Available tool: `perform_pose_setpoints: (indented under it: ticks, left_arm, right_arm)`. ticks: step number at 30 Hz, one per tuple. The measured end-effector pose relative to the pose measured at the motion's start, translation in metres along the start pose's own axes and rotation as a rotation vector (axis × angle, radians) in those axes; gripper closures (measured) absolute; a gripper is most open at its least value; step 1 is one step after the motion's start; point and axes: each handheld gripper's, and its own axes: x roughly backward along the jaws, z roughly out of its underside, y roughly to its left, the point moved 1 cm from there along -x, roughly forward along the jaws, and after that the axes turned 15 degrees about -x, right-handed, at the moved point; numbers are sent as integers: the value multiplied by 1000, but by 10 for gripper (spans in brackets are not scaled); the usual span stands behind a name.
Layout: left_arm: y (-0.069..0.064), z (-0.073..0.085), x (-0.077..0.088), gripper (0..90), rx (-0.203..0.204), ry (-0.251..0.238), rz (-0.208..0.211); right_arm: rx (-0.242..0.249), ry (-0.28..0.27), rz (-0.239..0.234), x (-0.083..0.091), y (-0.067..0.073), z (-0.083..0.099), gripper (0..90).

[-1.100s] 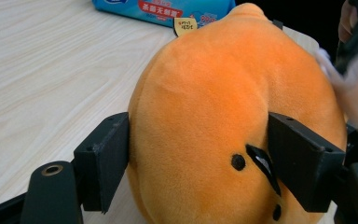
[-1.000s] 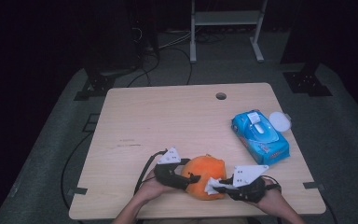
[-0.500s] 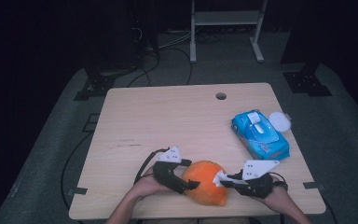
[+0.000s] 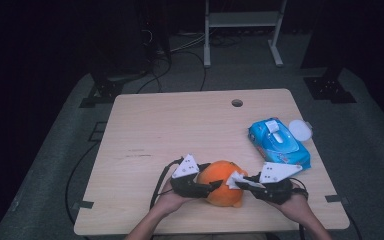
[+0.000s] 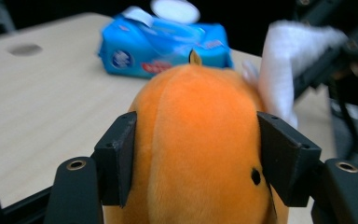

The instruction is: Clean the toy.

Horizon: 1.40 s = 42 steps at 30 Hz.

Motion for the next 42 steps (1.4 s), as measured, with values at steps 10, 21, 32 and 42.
perform_pose_setpoints:
  ticks: [10,21,32,42]
  left_arm:
    - [9,21,3,304,81,41,45]
    - [1,23,9,305,-89,52,100]
    - [-9,9,18,189,-171,103,180]
    - [-6,9,1,198,-90,157,126]
  right_arm:
    - [46,98,27,-13,1,17,810]
    - [63,56,18,-12,4,8,809]
    - [-9,8,29,-7,-6,7,808]
    - [60,26,21,-5,9,7,808]
